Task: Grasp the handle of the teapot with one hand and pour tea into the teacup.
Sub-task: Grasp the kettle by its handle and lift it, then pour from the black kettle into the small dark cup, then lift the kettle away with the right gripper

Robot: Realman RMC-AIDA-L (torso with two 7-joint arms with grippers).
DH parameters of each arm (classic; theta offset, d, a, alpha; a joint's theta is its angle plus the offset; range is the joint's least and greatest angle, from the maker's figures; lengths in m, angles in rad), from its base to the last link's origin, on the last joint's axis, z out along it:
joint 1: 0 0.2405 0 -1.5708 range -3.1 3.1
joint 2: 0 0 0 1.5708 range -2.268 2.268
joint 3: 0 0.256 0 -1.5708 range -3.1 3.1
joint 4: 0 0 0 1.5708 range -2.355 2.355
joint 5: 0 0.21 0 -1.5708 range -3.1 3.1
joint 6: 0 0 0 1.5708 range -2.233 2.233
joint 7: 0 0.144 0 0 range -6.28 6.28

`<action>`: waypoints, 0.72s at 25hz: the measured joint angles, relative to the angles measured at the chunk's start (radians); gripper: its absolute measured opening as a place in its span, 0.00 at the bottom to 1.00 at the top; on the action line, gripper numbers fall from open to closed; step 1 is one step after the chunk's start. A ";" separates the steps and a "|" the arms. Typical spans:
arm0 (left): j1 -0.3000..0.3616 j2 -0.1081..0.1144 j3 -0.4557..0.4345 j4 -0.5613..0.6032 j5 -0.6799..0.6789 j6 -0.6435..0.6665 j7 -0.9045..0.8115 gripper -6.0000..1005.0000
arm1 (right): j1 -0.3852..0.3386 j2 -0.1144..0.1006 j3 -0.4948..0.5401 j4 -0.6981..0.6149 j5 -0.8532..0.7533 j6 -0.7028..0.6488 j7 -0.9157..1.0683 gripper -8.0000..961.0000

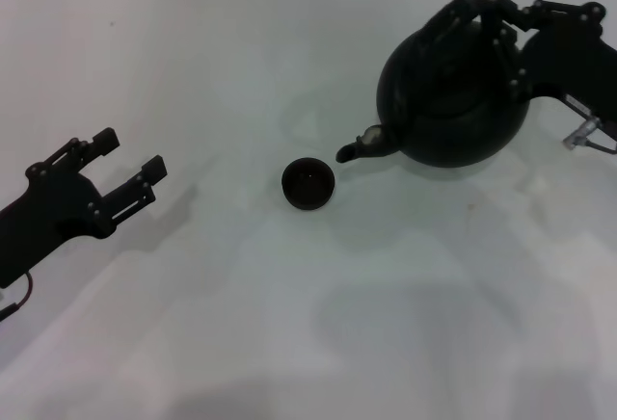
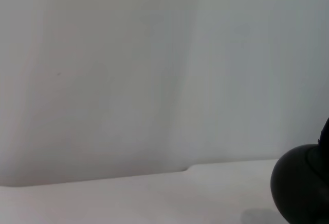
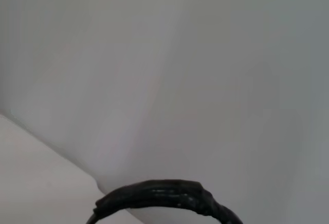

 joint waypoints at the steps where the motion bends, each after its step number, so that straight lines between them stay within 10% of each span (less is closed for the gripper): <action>1: -0.002 0.000 -0.002 -0.012 -0.006 -0.002 0.010 0.77 | 0.001 0.000 -0.015 -0.013 0.000 0.027 -0.017 0.13; 18: -0.007 0.002 -0.073 -0.230 -0.141 -0.024 0.228 0.77 | 0.015 -0.003 -0.132 -0.102 -0.009 0.186 -0.143 0.12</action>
